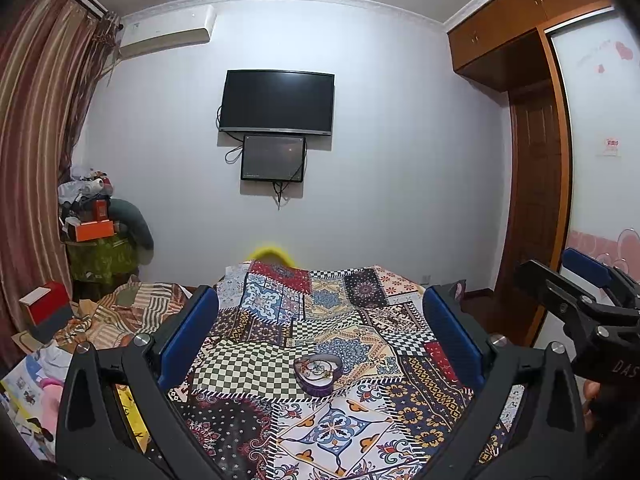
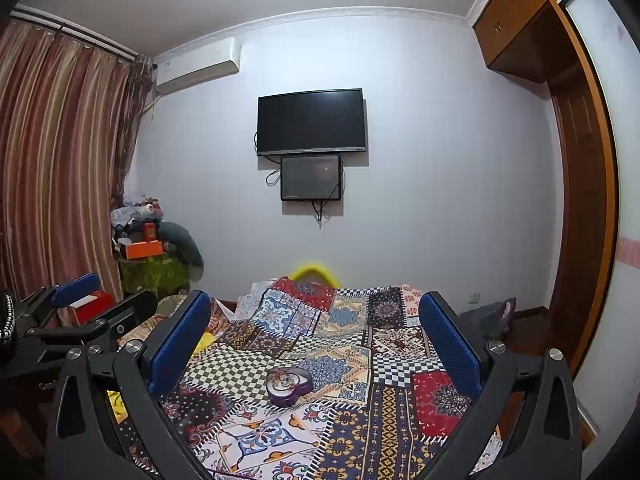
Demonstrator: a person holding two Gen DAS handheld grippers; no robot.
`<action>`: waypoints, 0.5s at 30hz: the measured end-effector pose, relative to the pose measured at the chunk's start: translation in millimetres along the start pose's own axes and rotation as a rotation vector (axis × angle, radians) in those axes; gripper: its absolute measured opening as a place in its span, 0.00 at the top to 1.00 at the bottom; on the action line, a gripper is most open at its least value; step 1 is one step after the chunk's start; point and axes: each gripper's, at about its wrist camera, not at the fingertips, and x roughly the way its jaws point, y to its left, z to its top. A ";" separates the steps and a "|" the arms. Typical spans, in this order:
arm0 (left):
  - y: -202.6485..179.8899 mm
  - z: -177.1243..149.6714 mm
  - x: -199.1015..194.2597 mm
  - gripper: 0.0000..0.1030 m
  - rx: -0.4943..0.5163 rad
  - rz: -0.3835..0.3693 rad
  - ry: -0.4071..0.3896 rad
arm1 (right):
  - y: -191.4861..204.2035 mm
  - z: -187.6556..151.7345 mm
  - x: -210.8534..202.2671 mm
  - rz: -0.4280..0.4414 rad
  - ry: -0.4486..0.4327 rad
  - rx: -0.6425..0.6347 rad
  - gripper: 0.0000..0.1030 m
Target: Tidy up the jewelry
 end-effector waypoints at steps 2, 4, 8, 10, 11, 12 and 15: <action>0.8 -0.3 0.3 0.00 0.000 -0.001 0.001 | -0.5 -0.1 0.6 -0.002 0.001 -0.002 0.00; 0.8 -0.1 0.4 0.00 0.000 -0.001 0.001 | -0.9 -0.6 -0.6 -0.002 0.004 -0.002 0.00; 0.8 -0.3 0.8 0.00 -0.001 -0.003 0.003 | -2.3 0.4 -1.9 -0.002 0.005 -0.003 0.00; 0.8 -0.2 1.9 0.00 0.001 -0.003 0.005 | -2.1 -0.1 -2.1 -0.001 0.006 -0.002 0.00; 0.6 -0.4 2.5 0.00 0.001 -0.003 0.007 | -2.5 0.4 -2.8 0.000 0.007 -0.001 0.00; 0.4 -0.5 3.1 0.00 0.001 -0.004 0.008 | -2.0 0.7 -1.0 0.000 0.009 -0.001 0.00; 0.7 -1.2 4.7 0.00 -0.002 -0.007 0.013 | -2.6 1.2 -1.5 0.000 0.011 -0.002 0.00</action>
